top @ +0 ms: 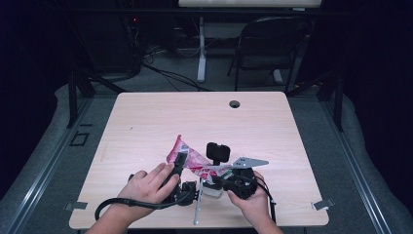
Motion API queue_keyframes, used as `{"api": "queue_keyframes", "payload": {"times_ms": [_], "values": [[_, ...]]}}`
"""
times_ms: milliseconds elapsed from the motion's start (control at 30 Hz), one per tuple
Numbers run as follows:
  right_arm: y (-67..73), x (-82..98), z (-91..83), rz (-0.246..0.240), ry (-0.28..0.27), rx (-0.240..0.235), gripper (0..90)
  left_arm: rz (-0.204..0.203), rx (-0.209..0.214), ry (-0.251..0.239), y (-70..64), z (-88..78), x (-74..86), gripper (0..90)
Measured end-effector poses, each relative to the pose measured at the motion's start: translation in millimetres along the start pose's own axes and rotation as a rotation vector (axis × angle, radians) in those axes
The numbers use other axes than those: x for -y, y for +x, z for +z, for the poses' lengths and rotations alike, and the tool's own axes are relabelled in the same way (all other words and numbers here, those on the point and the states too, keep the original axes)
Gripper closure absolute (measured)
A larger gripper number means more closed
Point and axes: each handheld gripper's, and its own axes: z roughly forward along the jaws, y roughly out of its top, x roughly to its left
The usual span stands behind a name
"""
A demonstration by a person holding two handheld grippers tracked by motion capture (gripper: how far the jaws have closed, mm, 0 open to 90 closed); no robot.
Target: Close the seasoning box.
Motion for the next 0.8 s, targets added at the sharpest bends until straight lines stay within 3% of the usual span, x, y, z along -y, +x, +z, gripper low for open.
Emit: {"api": "queue_keyframes", "payload": {"times_ms": [400,800], "values": [[2.0,-0.6,-1.5,-0.001,-0.008,0.003,90.0,-0.004,-0.005,-0.001,2.0,-0.9,-0.2,78.9],[0.4,0.5,1.0,-0.001,0.001,0.010,90.0,0.020,0.001,0.007,0.7,0.9,-2.0,78.9]]}}
